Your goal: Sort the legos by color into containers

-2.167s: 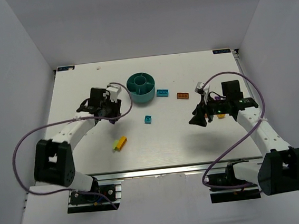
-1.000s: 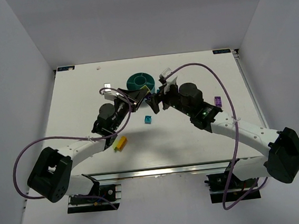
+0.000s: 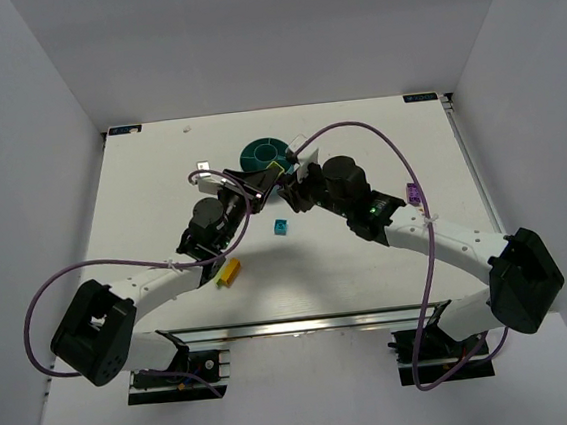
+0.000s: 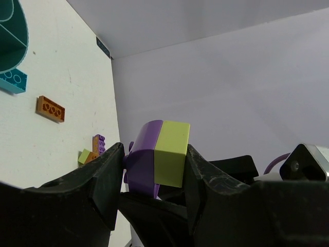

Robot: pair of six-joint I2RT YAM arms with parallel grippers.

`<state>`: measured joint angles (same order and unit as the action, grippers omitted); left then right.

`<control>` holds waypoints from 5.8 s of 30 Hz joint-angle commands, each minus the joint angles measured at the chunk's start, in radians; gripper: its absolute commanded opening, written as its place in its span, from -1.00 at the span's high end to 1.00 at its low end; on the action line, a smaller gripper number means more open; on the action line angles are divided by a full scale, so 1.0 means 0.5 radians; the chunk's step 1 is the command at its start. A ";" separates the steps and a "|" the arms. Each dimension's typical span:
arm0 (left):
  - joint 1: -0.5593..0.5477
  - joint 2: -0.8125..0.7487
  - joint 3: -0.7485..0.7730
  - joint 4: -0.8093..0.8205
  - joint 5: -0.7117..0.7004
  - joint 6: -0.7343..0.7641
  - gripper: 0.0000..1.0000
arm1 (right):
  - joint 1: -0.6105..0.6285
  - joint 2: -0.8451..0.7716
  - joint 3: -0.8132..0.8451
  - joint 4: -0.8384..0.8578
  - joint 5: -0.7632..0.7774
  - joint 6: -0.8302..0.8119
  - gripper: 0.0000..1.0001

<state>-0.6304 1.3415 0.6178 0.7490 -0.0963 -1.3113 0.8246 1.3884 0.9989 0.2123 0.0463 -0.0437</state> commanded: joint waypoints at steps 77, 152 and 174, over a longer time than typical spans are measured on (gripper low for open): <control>-0.061 -0.404 0.277 -1.154 1.840 2.006 -0.51 | -0.563 0.620 0.852 -2.732 -2.458 -2.039 1.00; 0.451 -1.054 0.351 -2.084 0.435 1.503 1.00 | -0.692 0.766 1.484 -1.688 -0.489 -2.125 1.00; 0.454 -1.180 0.194 -2.112 0.325 1.460 1.00 | -0.591 1.564 2.086 -1.499 -0.222 -2.177 1.00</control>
<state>-0.4084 0.7612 0.7258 -0.3138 0.0849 -0.5762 0.5163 2.1582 1.9911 -0.5896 -0.0940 -1.0901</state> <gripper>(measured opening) 0.461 0.441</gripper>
